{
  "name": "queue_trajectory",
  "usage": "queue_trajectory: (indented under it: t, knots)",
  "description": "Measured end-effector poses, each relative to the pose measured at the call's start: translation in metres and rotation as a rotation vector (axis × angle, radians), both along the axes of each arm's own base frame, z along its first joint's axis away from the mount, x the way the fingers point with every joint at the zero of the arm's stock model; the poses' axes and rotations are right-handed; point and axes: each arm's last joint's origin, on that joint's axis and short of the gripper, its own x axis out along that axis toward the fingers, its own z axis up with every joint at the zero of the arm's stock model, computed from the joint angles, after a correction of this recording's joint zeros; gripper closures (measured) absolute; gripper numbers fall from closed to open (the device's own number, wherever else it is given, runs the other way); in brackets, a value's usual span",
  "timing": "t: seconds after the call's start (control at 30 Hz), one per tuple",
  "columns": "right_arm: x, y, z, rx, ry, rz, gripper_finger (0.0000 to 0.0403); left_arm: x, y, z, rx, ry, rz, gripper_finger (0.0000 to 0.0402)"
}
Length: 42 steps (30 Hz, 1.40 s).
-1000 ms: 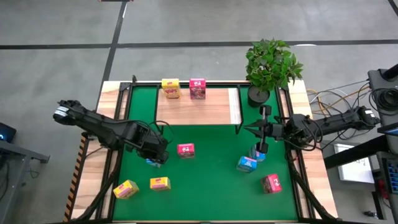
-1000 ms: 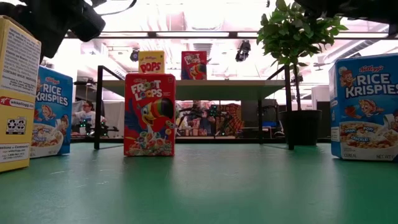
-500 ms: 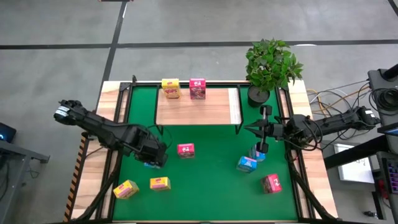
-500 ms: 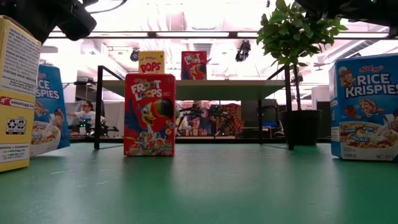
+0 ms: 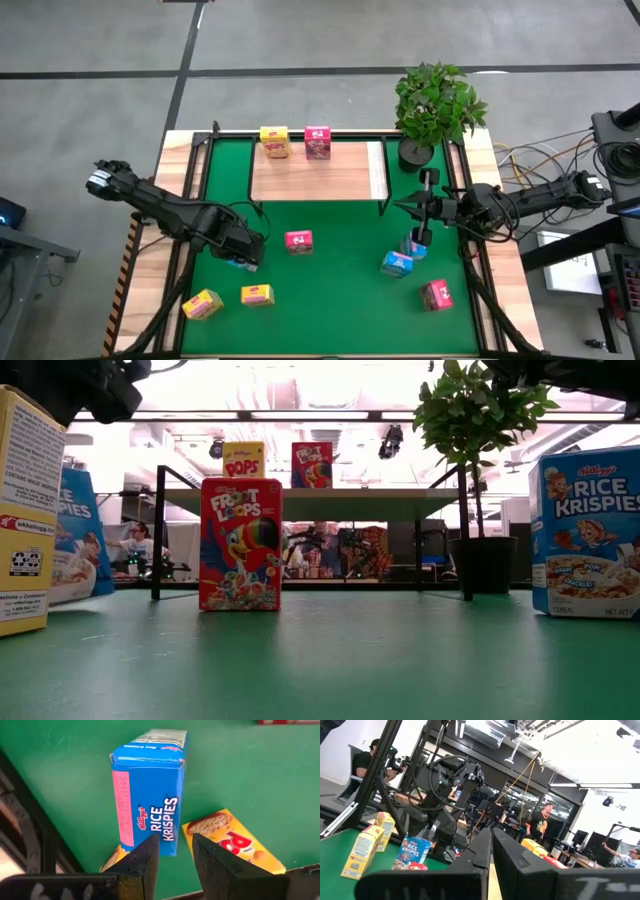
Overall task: Stack cereal on shelf
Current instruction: Put the top left blue cereal box on the shelf
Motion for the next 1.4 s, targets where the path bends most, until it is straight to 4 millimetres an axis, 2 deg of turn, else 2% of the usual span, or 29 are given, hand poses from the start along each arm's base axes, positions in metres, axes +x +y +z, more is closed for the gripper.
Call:
queue_trajectory:
  t: [0.2, 0.47, 0.7, 0.87, 0.93, 1.07, 1.17, 1.3, 1.4]
  knots:
    - [0.000, 0.000, 0.000, 0.003, 0.001, 0.001, 0.0394, 0.002, 0.001, 0.000, 0.041, -0.042, -0.031, 0.0299]
    - [0.000, 0.000, 0.000, 0.010, 0.002, 0.001, 0.0394, 0.010, -0.002, 0.004, 0.021, -0.155, -0.076, 0.0299]
    - [0.000, 0.000, 0.000, 0.012, 0.002, 0.002, 0.0394, 0.011, -0.002, 0.006, 0.017, -0.182, -0.099, 0.0300]
    - [0.000, 0.000, 0.000, 0.012, 0.002, 0.002, 0.0394, 0.015, -0.004, 0.018, -0.004, -0.258, -0.116, 0.0300]
    - [0.000, 0.000, 0.000, 0.013, 0.002, 0.002, 0.0394, 0.012, -0.003, 0.029, 0.007, -0.230, -0.117, 0.0302]
    - [0.000, 0.000, 0.000, 0.013, 0.002, 0.002, 0.0394, 0.001, 0.001, 0.042, 0.133, -0.083, -0.091, 0.0315]
    - [0.000, 0.000, 0.000, 0.013, 0.002, 0.002, 0.0394, 0.003, -0.001, 0.048, 0.182, -0.098, -0.092, 0.0322]
    - [0.000, 0.000, 0.000, 0.013, 0.002, 0.002, 0.0394, 0.009, -0.003, 0.044, 0.206, -0.088, -0.104, 0.0317]
    - [0.000, 0.000, 0.000, 0.016, 0.005, 0.003, 0.0394, 0.011, -0.005, 0.035, 0.207, -0.044, -0.110, 0.0296]
